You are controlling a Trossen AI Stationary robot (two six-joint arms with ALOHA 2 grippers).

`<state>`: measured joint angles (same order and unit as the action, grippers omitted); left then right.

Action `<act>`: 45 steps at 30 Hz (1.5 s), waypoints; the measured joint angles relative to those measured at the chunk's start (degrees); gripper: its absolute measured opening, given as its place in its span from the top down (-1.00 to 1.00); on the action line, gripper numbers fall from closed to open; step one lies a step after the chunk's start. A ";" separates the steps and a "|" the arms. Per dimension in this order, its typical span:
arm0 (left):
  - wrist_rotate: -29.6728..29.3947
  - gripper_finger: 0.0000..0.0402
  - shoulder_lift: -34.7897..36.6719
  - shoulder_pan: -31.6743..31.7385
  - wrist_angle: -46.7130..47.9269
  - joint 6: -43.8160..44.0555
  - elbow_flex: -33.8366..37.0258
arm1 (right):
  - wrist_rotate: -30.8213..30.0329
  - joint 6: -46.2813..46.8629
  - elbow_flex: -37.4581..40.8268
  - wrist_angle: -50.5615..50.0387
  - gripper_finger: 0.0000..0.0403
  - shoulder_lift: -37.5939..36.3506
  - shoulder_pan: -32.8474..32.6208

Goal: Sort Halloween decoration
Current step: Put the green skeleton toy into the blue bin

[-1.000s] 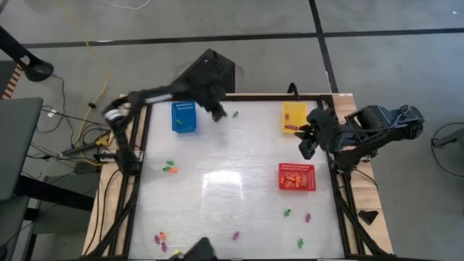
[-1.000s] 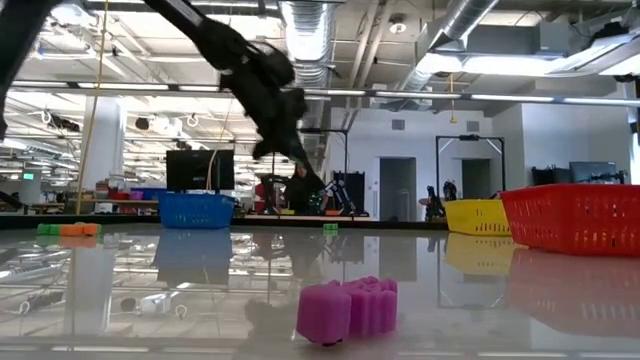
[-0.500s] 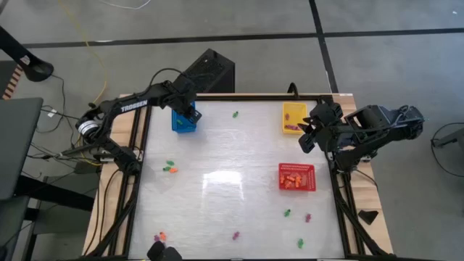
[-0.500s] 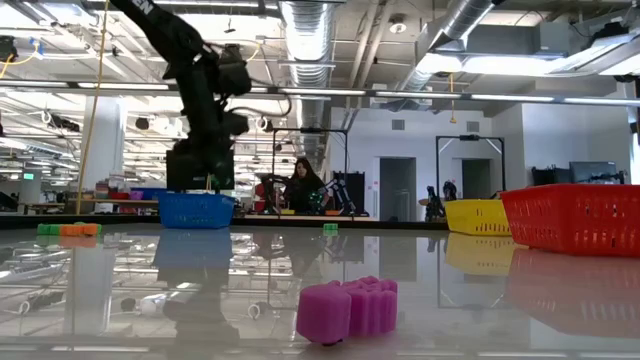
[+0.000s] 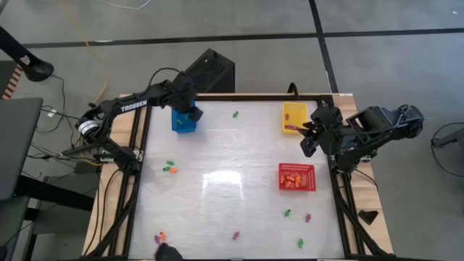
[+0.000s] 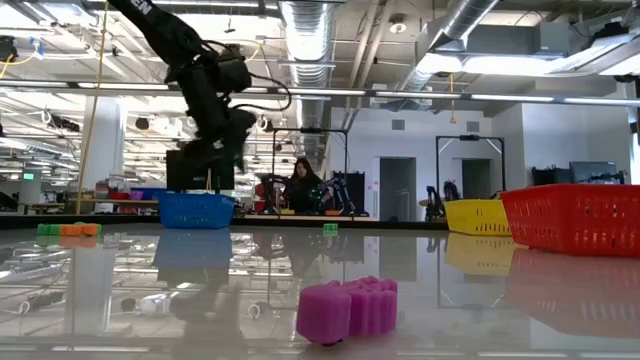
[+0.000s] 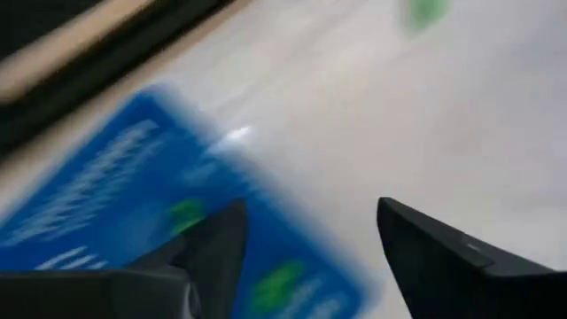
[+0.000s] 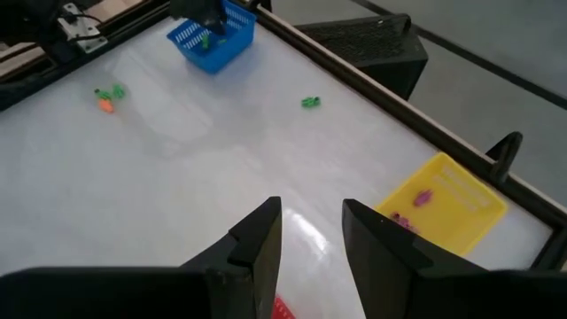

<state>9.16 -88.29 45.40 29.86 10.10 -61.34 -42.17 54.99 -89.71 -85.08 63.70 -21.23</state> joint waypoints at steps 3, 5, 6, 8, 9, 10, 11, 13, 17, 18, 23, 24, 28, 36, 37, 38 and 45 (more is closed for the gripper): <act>7.79 -0.25 -1.97 -3.03 -13.31 7.39 -0.22 | 0.04 0.55 0.00 0.21 0.25 0.05 -0.21; 7.60 -0.24 -4.82 -6.15 -18.31 9.23 -0.79 | 0.09 0.87 0.00 0.32 0.25 0.05 -0.20; 6.98 -0.23 -6.86 -7.65 -18.28 9.42 -1.61 | 0.14 1.37 0.00 0.28 0.25 0.05 -0.20; 5.52 -0.20 -11.10 -9.57 -19.43 9.65 -4.44 | 0.62 2.12 0.00 0.39 0.25 0.05 -0.20; 5.28 -0.18 -12.92 -10.02 -19.17 9.66 -5.89 | 1.31 2.19 0.00 0.53 0.25 0.05 -0.37; 5.21 -0.17 -14.77 -10.41 -18.63 9.90 -7.72 | 2.10 2.21 0.00 0.59 0.25 0.03 -0.69; 5.17 -0.16 -16.68 -10.54 -18.38 10.25 -9.73 | 2.89 2.22 0.00 0.64 0.25 -0.01 -1.01; 5.44 -0.13 -20.58 -10.59 -14.97 10.38 -14.05 | 3.59 2.94 0.00 0.63 0.25 0.02 -1.69; 6.15 -0.11 -28.22 -10.87 -4.23 7.15 -25.63 | 3.72 6.04 0.00 0.34 0.25 0.02 -3.72; 5.96 -0.11 -29.84 -10.96 -1.14 5.86 -28.60 | 3.68 6.47 0.00 0.20 0.25 0.02 -4.18; 0.35 -0.10 -38.59 -11.65 9.72 1.37 -43.44 | 3.67 8.15 0.00 0.20 0.25 0.02 -6.01; -0.71 -0.10 -39.99 -11.66 11.09 1.12 -45.99 | 3.67 8.76 0.00 0.20 0.25 0.02 -6.40; -3.61 -0.10 -45.72 -11.66 15.57 1.36 -54.34 | 3.67 11.10 0.00 0.15 0.25 0.02 -8.34; -2.29 -0.10 -51.65 -11.47 20.38 3.45 -59.58 | 3.64 15.81 0.00 -0.10 0.25 0.02 -12.86; -1.92 -0.10 -51.63 -11.40 20.16 3.71 -59.62 | 3.53 16.40 0.00 -0.17 0.25 0.02 -13.29; -1.78 -0.09 -51.60 -11.38 20.00 3.85 -59.65 | 3.33 16.86 0.00 -0.19 0.25 0.02 -13.81; 1.02 0.46 -51.63 -11.31 23.14 3.96 -59.63 | 3.08 17.10 0.00 -0.20 0.25 0.02 -14.73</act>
<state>10.19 -139.92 34.09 53.00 14.07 -120.97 -39.09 72.09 -89.71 -85.27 63.72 -35.97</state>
